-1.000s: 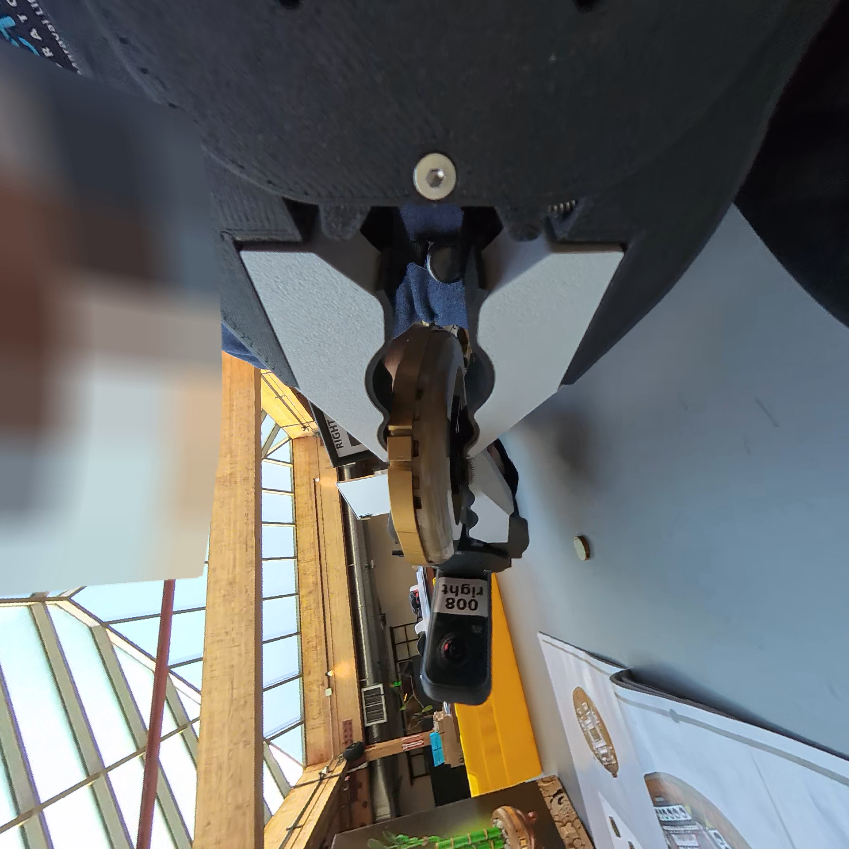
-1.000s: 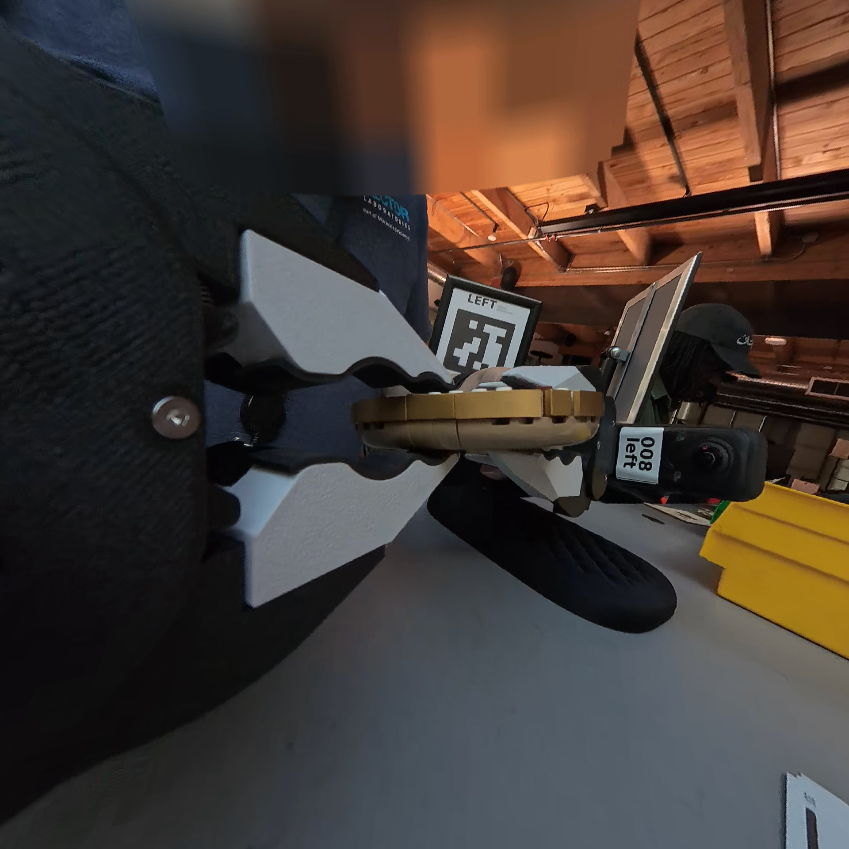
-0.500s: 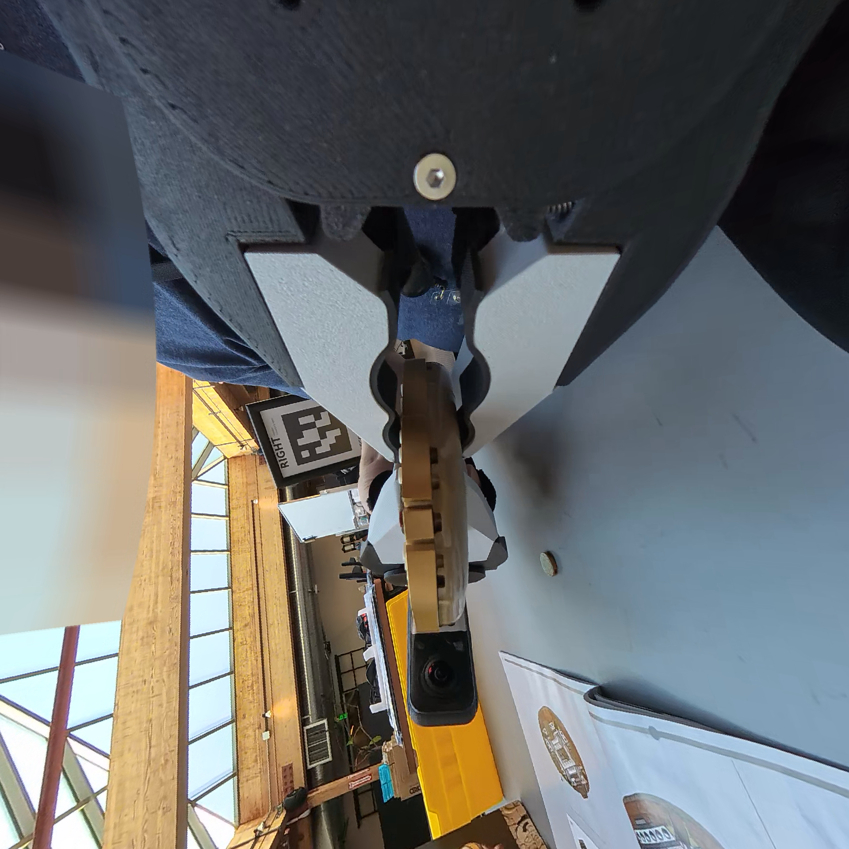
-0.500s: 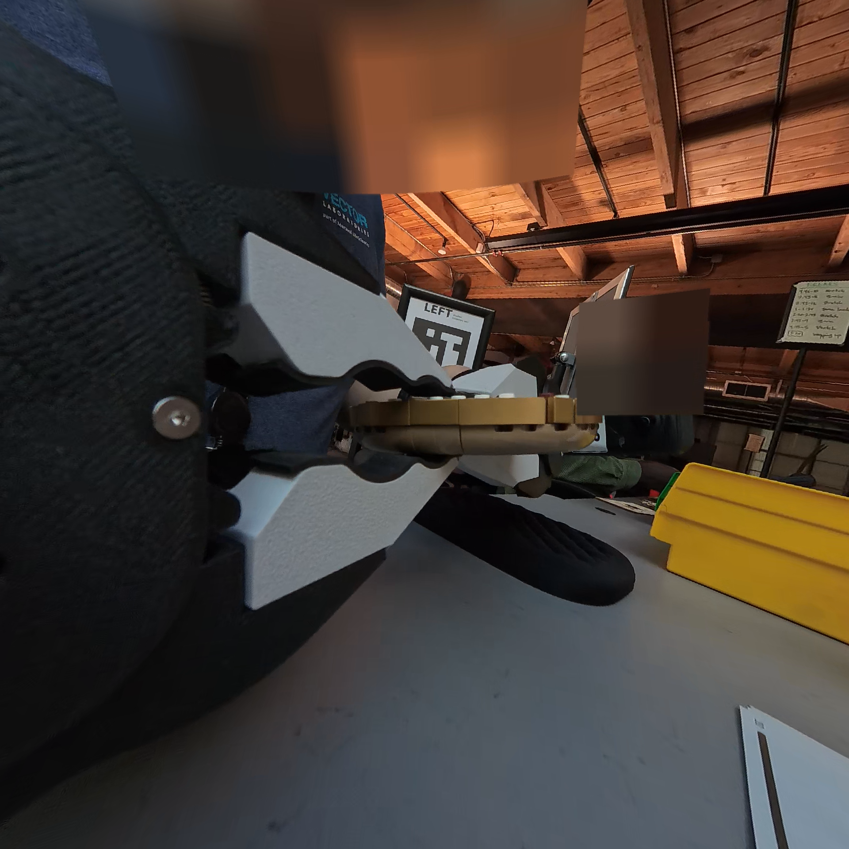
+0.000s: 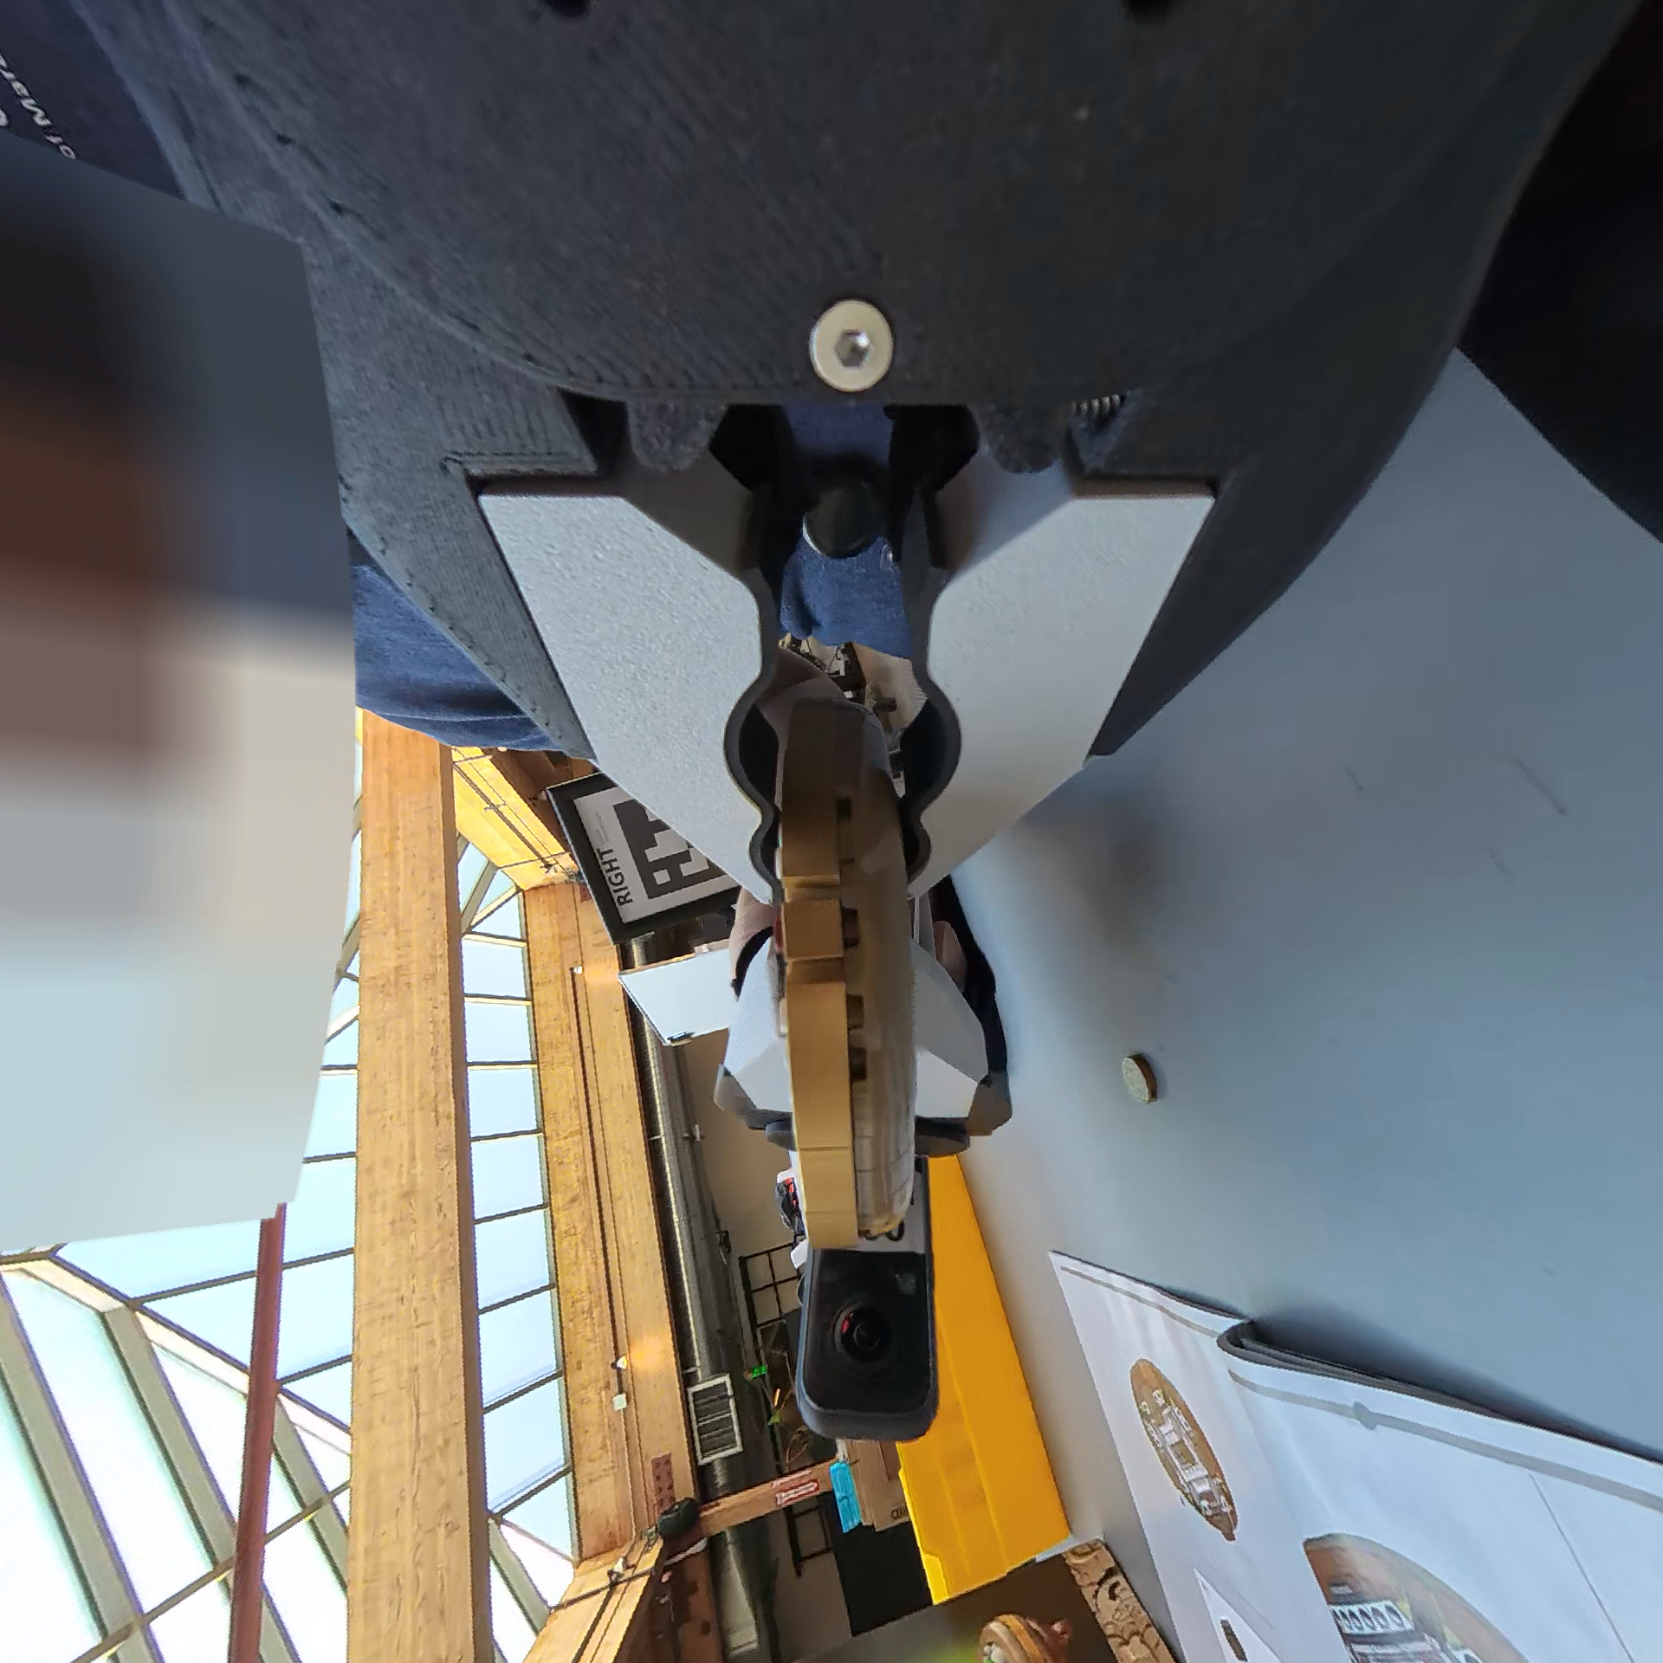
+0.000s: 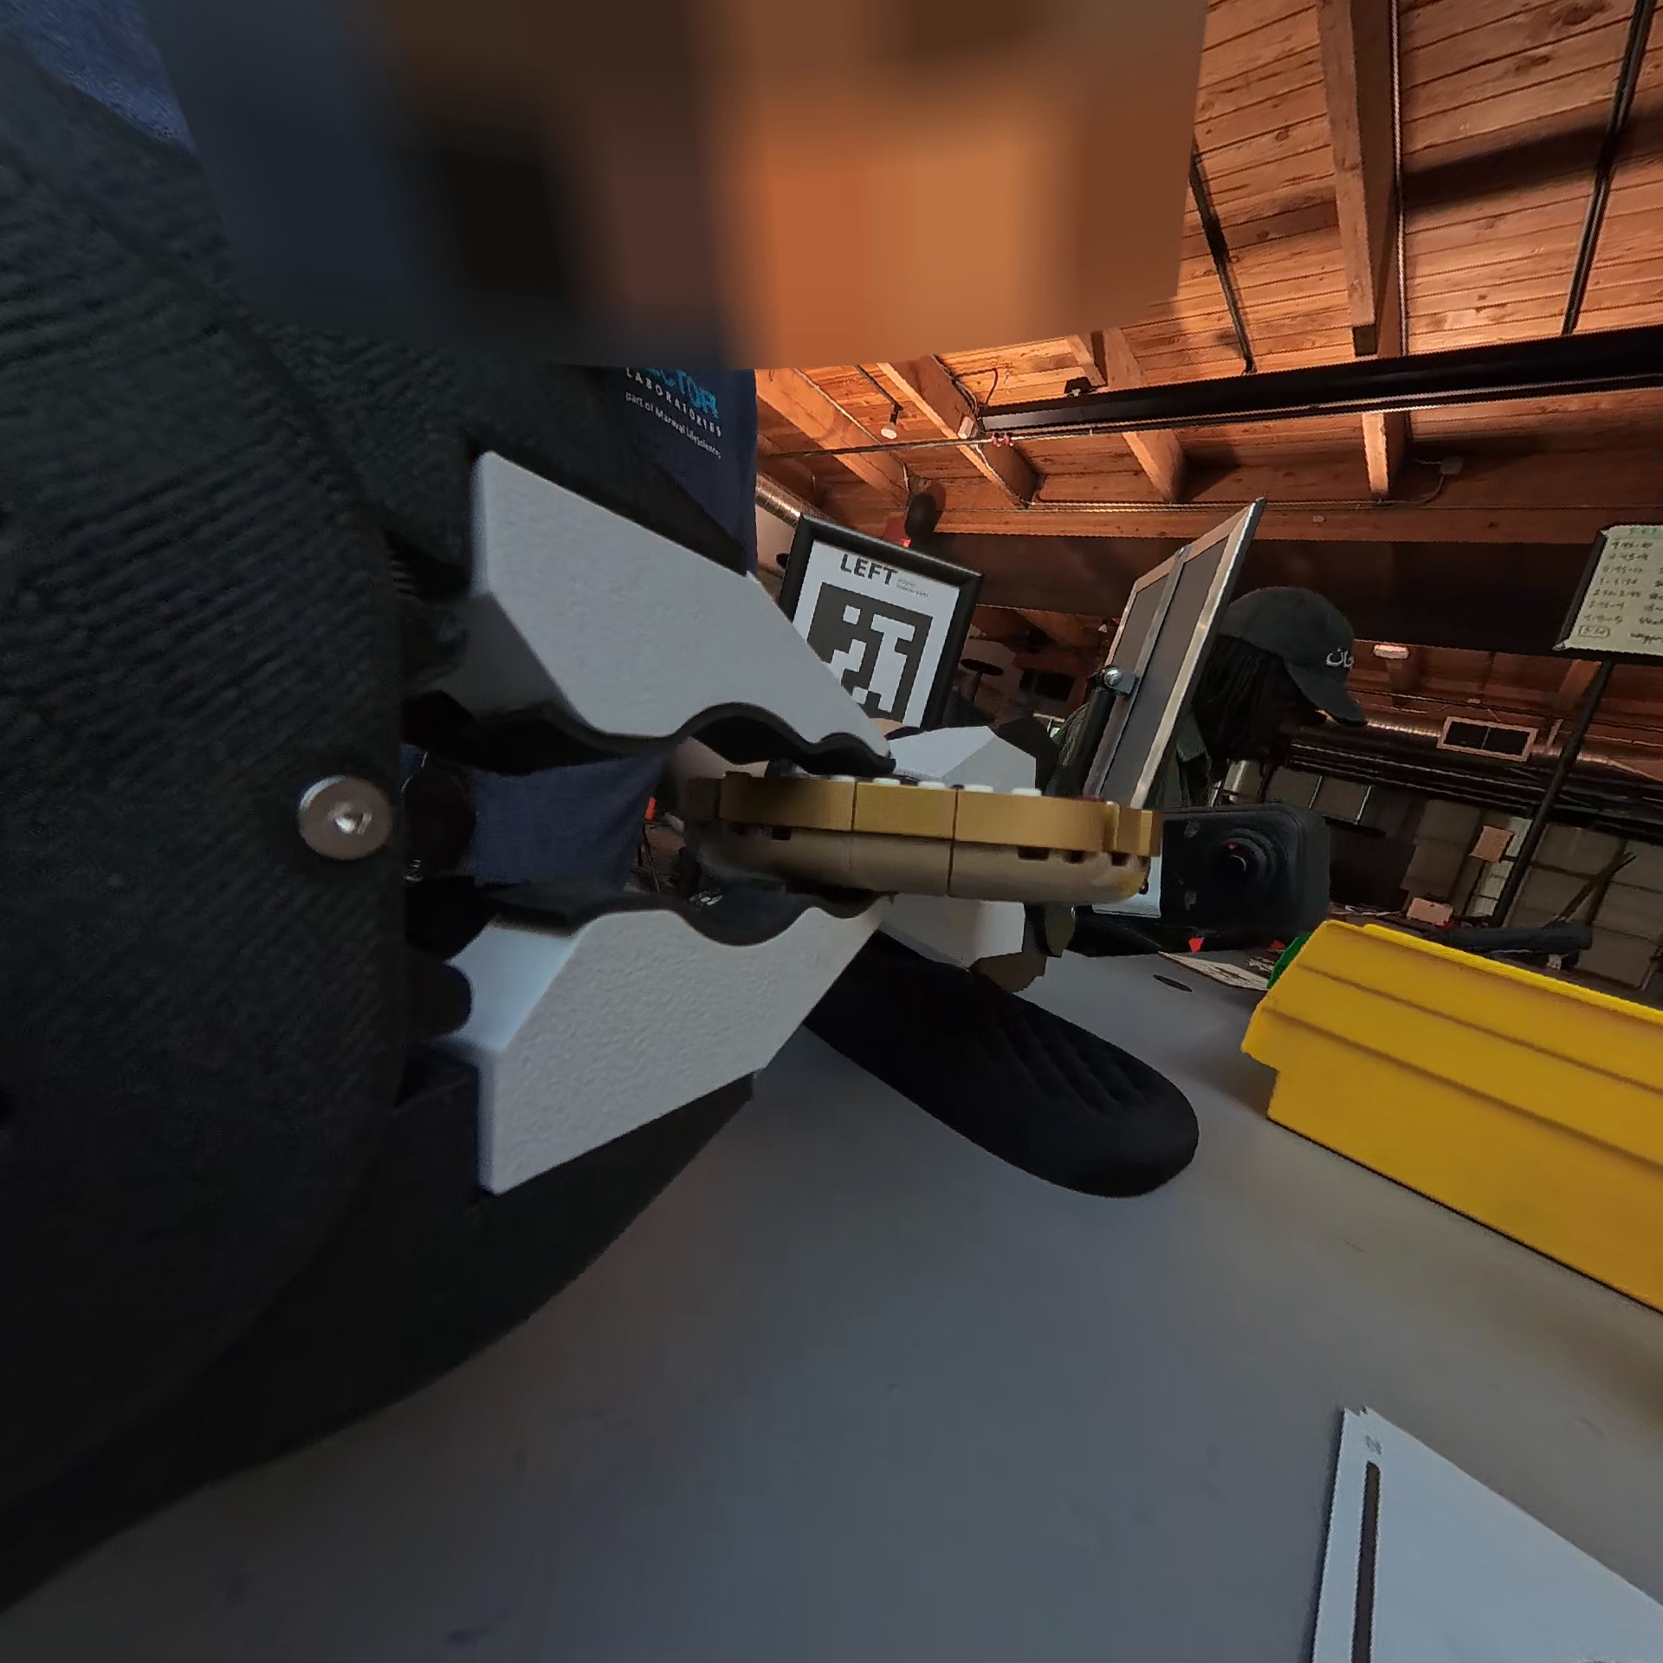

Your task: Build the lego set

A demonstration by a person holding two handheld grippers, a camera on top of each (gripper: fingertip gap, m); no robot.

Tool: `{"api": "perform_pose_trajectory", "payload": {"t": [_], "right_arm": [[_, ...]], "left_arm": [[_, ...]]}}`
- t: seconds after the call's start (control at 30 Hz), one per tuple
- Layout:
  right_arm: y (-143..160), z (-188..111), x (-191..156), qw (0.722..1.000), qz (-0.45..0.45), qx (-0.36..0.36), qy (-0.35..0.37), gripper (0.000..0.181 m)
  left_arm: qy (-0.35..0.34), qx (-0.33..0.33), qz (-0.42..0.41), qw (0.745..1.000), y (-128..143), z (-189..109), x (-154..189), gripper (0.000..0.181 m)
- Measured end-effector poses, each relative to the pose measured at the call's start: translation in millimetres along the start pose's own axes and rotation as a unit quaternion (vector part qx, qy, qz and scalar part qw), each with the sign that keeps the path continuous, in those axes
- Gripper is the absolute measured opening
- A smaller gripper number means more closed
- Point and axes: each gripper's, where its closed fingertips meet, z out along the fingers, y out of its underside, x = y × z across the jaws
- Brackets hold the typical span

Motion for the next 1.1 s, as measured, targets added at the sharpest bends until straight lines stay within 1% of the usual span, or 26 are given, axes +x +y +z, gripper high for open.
{"api": "perform_pose_trajectory", "payload": {"t": [0.1,0.17,0.23,0.27,0.33,0.4,0.47,0.5,0.57,0.67,0.83,0.87,1.1], "right_arm": [[-5.9,-2.4,-4.8,0.999,-0.039,0.005,0.017,0.026],[-16.7,-8.2,-7.6,0.994,-0.091,0.026,0.048,0.035],[-27.3,-17.5,-10.2,0.983,-0.152,0.047,0.095,0.037],[-33.1,-22.7,-13.2,0.973,-0.187,0.058,0.121,0.038],[-43.0,-31.9,-17.3,0.941,-0.268,0.079,0.190,0.039],[-41.0,-29.9,-21.9,0.915,-0.323,0.064,0.233,0.042],[-38.4,-27.9,-13.8,0.901,-0.330,0.044,0.279,0.041],[-36.7,-25.6,-10.7,0.900,-0.327,0.037,0.287,0.041],[-34.2,-20.4,-8.7,0.906,-0.314,0.034,0.283,0.041],[-34.7,-19.3,-4.7,0.902,-0.312,0.032,0.295,0.041],[-32.4,-15.1,3.1,0.896,-0.308,0.023,0.319,0.048],[-33.2,-15.0,3.9,0.895,-0.308,0.026,0.322,0.047],[-30.7,-15.1,4.1,0.898,-0.308,0.015,0.314,0.046]], "left_arm": [[-0.001,0.017,0.020,1.000,-6.6,1.8,5.4,0.020],[-0.011,0.031,0.041,0.999,-11.2,2.1,7.7,0.020],[-0.029,0.045,0.063,0.997,-14.6,1.1,8.3,0.020],[-0.037,0.055,0.073,0.995,-16.8,0.0,8.7,0.020],[-0.056,0.072,0.093,0.991,-20.4,-2.3,8.6,0.020],[-0.075,0.082,0.112,0.987,-22.2,-3.7,8.0,0.020],[-0.086,0.085,0.125,0.985,-22.4,-3.2,8.1,0.020],[-0.092,0.086,0.130,0.984,-22.6,-2.7,7.9,0.020],[-0.107,0.087,0.140,0.981,-23.2,-2.3,6.0,0.020],[-0.123,0.086,0.149,0.977,-23.4,-3.0,3.6,0.020],[-0.133,0.086,0.151,0.976,-23.1,-0.7,1.2,0.020],[-0.136,0.086,0.152,0.975,-23.6,-0.7,0.1,0.020],[-0.128,0.084,0.142,0.978,-21.0,-0.8,-0.8,0.020]]}}
